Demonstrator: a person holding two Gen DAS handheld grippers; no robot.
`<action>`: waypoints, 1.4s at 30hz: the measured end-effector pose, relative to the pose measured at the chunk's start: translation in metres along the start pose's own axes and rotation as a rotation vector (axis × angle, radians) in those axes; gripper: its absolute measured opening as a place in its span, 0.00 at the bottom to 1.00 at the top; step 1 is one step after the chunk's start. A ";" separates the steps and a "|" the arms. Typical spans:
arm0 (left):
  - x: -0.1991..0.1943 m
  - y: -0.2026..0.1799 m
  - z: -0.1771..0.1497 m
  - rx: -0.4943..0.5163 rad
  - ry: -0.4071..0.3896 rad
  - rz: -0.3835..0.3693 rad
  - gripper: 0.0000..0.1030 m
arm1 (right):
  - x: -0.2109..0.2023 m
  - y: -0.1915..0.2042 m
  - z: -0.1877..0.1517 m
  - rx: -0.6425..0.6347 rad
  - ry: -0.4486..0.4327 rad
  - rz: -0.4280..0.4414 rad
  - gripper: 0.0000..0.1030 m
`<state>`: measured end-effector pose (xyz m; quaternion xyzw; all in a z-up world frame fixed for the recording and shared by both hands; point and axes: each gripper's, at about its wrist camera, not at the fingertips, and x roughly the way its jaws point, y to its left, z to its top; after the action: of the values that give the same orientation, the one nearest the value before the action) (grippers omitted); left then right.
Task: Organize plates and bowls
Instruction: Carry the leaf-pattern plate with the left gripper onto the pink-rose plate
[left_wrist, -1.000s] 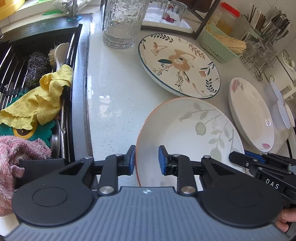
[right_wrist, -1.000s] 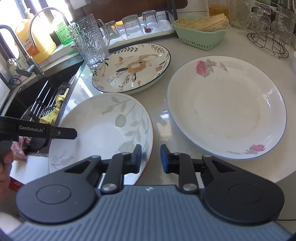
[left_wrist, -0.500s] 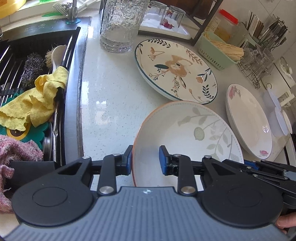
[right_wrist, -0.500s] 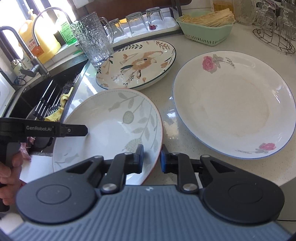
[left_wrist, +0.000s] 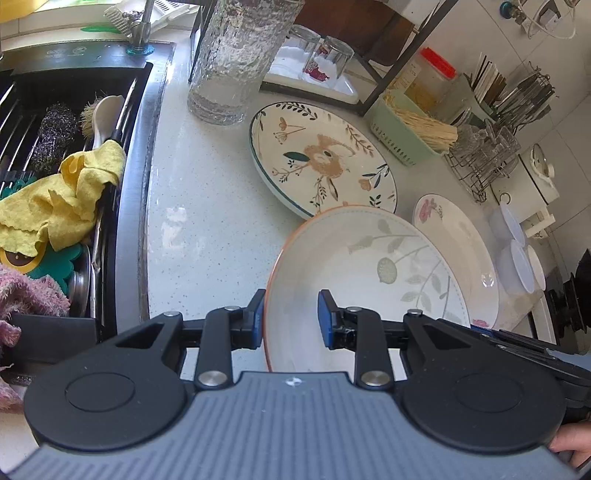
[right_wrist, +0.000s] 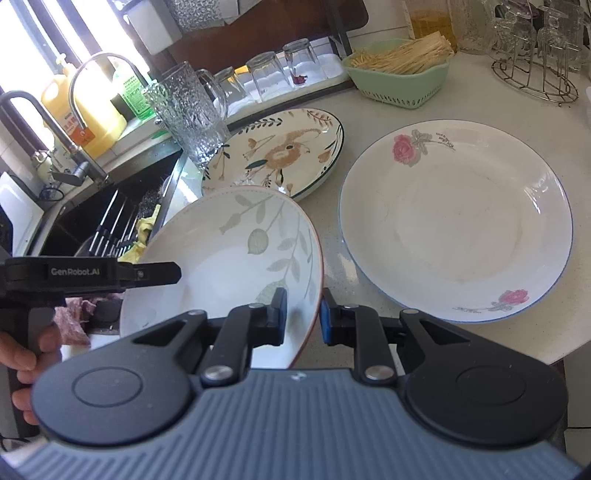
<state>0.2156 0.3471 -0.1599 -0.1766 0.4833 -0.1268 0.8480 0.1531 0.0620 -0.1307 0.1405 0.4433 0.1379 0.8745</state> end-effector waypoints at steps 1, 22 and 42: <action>-0.003 -0.002 0.002 0.001 -0.001 -0.002 0.31 | -0.003 0.001 0.002 0.002 -0.004 -0.001 0.21; -0.019 -0.061 0.034 0.023 0.066 -0.052 0.31 | -0.040 -0.037 0.040 0.121 -0.068 -0.007 0.21; 0.075 -0.160 0.059 0.060 0.158 -0.038 0.32 | -0.030 -0.148 0.078 0.191 -0.012 -0.036 0.21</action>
<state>0.2968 0.1841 -0.1225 -0.1496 0.5412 -0.1709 0.8096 0.2166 -0.0950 -0.1189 0.2160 0.4518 0.0786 0.8620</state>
